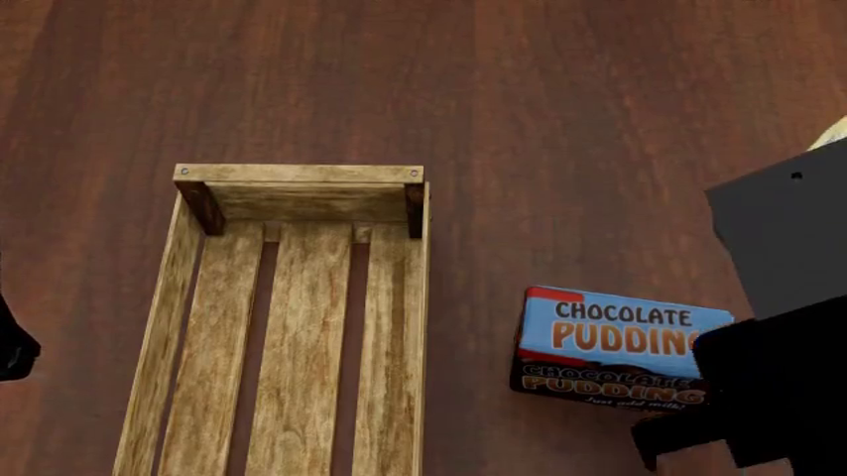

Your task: Stack the left bowl on the right bowl and place them in the tray.

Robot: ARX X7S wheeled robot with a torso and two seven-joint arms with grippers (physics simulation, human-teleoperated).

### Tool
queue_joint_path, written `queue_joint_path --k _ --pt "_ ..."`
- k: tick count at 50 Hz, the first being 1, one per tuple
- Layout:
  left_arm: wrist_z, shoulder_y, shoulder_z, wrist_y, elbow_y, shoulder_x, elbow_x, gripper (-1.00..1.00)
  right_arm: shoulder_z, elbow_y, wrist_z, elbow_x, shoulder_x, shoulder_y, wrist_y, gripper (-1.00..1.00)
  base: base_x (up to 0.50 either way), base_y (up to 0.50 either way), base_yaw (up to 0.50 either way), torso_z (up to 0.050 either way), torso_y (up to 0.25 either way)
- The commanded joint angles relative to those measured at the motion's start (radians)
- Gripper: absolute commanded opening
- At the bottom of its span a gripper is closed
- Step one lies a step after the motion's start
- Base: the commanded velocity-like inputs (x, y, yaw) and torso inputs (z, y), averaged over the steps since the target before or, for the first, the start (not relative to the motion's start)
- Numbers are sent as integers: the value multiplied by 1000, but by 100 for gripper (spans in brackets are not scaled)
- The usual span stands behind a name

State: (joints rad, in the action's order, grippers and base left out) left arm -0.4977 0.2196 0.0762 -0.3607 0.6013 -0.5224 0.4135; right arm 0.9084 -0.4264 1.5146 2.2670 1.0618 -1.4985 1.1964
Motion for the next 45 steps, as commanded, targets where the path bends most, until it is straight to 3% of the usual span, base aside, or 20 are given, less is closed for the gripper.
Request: queue_joint_path --k 1,19,45 --pt "-5 -4 -16 0 6 -4 13 100 135 47 37 39 -81 -219 25 -100 0 0 0 0 0" --pt "-2 -1 -14 8 -5 -3 14 100 265 96 11 66 -191 -380 42 -100 0 0 0 0 1" --pt "-19 -15 -63 3 1 -17 43 100 284 183 -152 -97 -401 -350 64 -100 0 0 0 0 1"
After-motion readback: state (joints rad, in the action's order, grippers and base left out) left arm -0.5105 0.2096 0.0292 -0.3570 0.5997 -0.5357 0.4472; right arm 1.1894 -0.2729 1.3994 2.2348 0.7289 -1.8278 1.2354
